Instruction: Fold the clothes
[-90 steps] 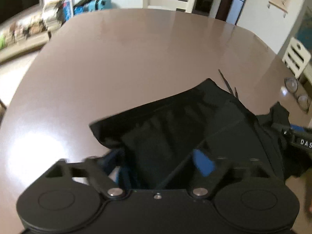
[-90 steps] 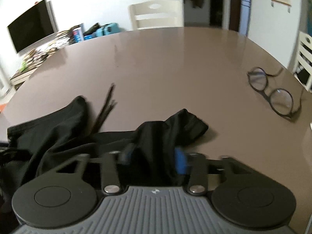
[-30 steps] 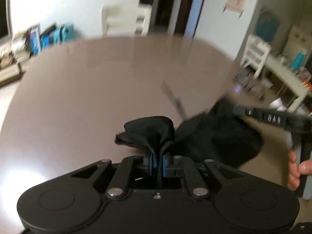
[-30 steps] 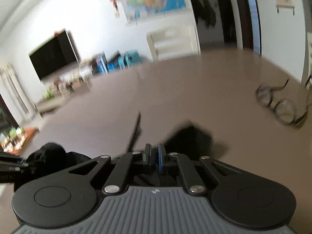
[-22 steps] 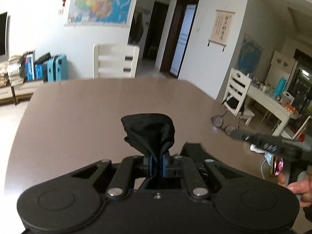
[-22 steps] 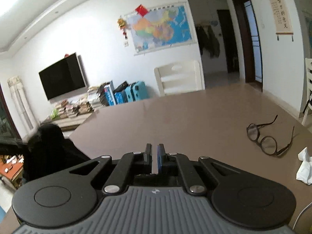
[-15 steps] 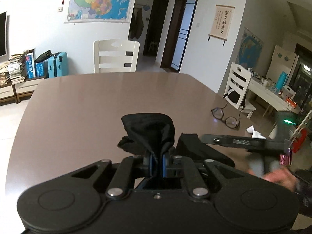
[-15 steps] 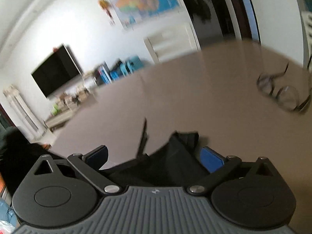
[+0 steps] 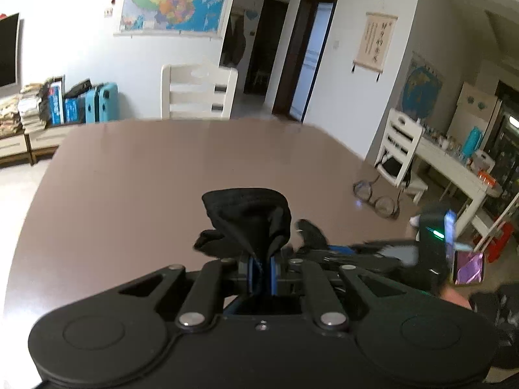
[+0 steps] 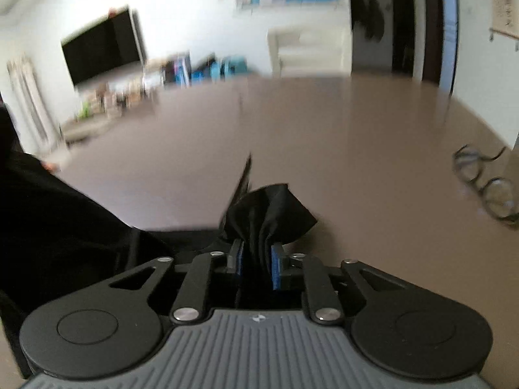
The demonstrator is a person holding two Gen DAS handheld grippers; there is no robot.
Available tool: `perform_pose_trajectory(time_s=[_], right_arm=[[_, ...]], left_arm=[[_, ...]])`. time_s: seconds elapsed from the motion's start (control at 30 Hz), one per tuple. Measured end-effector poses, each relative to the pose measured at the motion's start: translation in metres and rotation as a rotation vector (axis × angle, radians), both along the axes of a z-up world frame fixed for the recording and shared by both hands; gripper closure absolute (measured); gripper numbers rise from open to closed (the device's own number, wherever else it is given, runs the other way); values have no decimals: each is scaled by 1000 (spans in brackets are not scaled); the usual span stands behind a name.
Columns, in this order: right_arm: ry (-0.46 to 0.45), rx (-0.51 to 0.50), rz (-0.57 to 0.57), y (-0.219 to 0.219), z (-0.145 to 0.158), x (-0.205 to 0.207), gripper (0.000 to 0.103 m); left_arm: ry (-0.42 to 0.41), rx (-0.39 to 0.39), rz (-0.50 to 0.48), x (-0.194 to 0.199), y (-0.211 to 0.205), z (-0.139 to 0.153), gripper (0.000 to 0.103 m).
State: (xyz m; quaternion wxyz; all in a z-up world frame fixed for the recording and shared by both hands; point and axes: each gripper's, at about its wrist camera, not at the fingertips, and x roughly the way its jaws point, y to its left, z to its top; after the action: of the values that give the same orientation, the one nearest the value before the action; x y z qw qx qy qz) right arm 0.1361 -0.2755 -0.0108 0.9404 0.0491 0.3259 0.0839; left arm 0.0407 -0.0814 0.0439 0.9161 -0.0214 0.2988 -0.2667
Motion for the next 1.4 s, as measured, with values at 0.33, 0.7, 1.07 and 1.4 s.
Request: perform_pose_trajectory(time_s=[0.33, 0.7, 1.07, 1.4], right_arm=[[-393, 296, 38, -33, 146, -118, 88], [-379, 125, 0, -15, 120, -66, 85], [201, 203, -6, -5, -18, 8, 3], [153, -125, 88, 45, -30, 11, 93]], left_arm=[[-166, -109, -69, -41, 29, 87, 92], [-52, 79, 99, 45, 16, 16, 88], [194, 208, 84, 81, 26, -71, 26], [260, 354, 38, 97, -6, -119, 44]])
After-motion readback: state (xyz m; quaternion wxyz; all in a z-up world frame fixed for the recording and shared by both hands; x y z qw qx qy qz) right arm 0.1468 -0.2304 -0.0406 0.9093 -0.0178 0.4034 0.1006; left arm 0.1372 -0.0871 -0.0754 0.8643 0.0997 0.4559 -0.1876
